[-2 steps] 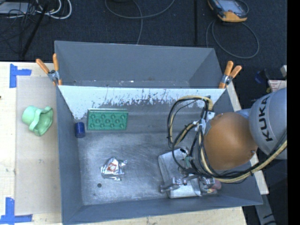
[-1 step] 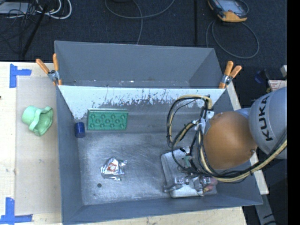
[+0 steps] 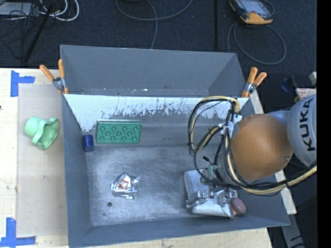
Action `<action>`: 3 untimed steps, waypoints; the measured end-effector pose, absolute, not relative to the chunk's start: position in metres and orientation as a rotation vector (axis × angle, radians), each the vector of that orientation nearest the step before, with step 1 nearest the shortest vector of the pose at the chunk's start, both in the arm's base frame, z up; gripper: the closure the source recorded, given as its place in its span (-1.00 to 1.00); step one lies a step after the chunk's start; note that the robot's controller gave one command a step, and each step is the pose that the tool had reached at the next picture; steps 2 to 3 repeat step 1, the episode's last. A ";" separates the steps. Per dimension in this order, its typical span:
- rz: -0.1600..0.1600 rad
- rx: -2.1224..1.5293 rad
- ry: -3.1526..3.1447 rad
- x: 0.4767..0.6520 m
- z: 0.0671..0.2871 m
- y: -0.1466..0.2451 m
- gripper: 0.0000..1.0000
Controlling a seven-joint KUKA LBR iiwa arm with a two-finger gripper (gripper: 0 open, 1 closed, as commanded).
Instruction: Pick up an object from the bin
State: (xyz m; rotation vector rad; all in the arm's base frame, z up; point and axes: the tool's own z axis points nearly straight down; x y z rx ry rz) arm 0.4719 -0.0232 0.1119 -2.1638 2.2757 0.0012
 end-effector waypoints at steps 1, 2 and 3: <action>-0.003 -2.158 2.278 0.473 0.195 -0.022 1.00; -0.003 -2.158 2.278 0.473 0.195 -0.022 1.00; -0.003 -2.158 2.278 0.473 0.195 -0.022 1.00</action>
Offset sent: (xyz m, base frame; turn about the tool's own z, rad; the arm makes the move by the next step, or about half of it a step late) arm 0.0000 -0.0001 0.0797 0.0000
